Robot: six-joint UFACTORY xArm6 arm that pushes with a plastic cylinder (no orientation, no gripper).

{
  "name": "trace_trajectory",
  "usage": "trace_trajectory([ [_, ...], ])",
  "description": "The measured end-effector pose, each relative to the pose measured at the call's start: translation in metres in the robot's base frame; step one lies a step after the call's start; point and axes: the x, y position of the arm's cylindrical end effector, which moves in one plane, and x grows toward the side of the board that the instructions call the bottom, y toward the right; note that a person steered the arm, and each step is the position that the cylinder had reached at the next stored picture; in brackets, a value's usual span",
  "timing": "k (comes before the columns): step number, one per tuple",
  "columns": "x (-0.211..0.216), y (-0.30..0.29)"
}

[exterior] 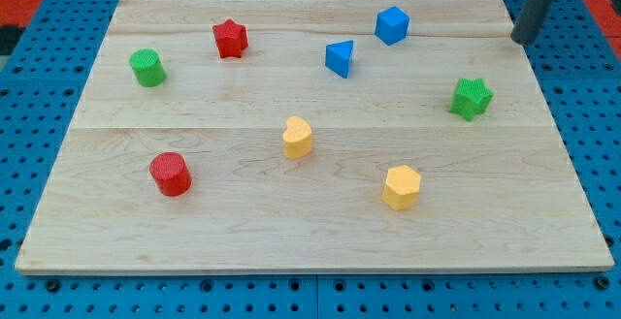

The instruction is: Slide the green star towards yellow hexagon

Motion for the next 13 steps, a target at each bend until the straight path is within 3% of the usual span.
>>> trace_trajectory([
  [2, 0.017, -0.006],
  [4, 0.075, -0.109],
  [5, 0.092, -0.111],
  [7, 0.081, -0.051],
  [10, 0.12, -0.122],
  [13, 0.212, -0.116],
])
